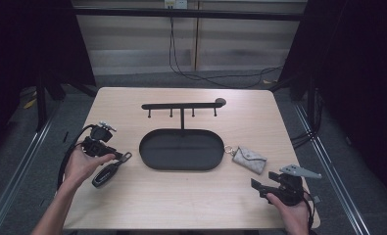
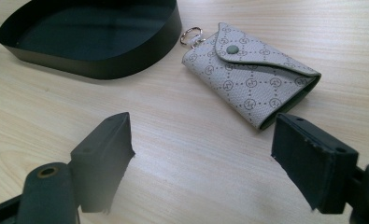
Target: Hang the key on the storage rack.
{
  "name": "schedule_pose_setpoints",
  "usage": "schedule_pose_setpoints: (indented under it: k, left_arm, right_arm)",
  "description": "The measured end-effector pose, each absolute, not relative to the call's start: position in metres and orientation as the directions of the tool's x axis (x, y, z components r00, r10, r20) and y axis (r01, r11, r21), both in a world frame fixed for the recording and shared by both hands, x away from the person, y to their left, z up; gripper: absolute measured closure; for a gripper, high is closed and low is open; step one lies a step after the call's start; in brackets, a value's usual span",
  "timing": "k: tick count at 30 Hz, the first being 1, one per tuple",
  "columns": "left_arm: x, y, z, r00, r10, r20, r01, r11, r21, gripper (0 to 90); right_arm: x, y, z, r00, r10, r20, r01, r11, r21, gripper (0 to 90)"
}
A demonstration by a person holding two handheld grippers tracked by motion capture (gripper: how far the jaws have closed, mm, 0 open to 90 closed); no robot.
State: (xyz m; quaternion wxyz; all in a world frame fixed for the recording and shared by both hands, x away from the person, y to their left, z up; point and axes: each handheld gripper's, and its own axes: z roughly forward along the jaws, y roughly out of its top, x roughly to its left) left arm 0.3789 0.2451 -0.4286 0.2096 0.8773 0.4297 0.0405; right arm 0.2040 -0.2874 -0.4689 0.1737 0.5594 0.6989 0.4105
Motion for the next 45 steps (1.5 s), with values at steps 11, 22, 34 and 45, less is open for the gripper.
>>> schedule_pose_setpoints:
  k: [11, 22, 34, 45]
  left_arm:
    - [0.394, 0.232, -0.435, 0.635, 0.770, -0.064, 0.743, -0.585, 0.326, 59.1]
    - [0.407, 0.224, -0.450, 0.646, 0.760, -0.073, 0.751, -0.615, 0.241, 51.6]
    - [0.416, 0.219, -0.456, 0.669, 0.739, -0.082, 0.740, -0.651, 0.171, 59.9]
    - [0.420, 0.213, -0.465, 0.688, 0.723, -0.073, 0.725, -0.678, 0.120, 63.6]
  right_arm:
    - [0.204, -0.288, -0.469, -0.314, 0.924, 0.217, 0.641, 0.038, 0.767, 19.7]
    - [0.204, -0.288, -0.470, -0.314, 0.924, 0.217, 0.646, 0.041, 0.762, 19.4]
    - [0.205, -0.287, -0.470, -0.322, 0.922, 0.216, 0.649, 0.049, 0.759, 19.0]
    - [0.205, -0.287, -0.470, -0.322, 0.921, 0.219, 0.649, 0.047, 0.759, 19.0]
